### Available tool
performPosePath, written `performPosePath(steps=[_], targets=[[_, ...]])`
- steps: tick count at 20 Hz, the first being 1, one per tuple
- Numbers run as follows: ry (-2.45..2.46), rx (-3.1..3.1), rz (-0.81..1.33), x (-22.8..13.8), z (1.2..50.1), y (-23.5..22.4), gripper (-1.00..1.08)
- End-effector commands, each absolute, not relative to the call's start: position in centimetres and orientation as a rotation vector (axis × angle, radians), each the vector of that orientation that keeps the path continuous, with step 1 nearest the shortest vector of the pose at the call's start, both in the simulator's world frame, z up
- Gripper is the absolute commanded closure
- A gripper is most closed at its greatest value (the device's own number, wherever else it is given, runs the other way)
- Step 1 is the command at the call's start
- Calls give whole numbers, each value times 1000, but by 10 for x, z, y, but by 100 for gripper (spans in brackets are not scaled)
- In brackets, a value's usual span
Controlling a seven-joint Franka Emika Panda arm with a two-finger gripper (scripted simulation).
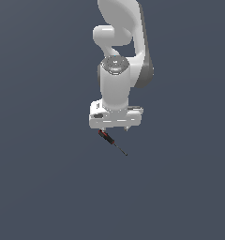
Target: Pick up the object and move it to a goal position.
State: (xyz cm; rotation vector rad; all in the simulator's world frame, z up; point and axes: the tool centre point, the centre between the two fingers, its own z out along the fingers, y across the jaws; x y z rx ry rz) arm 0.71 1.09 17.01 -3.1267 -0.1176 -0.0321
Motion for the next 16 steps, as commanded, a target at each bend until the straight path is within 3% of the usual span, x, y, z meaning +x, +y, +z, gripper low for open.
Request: performPosePath(steps=[1, 16], targets=[[-169, -3127, -30, 6, 165, 10, -92], [-742, -3058, -10, -3, 112, 3, -92]])
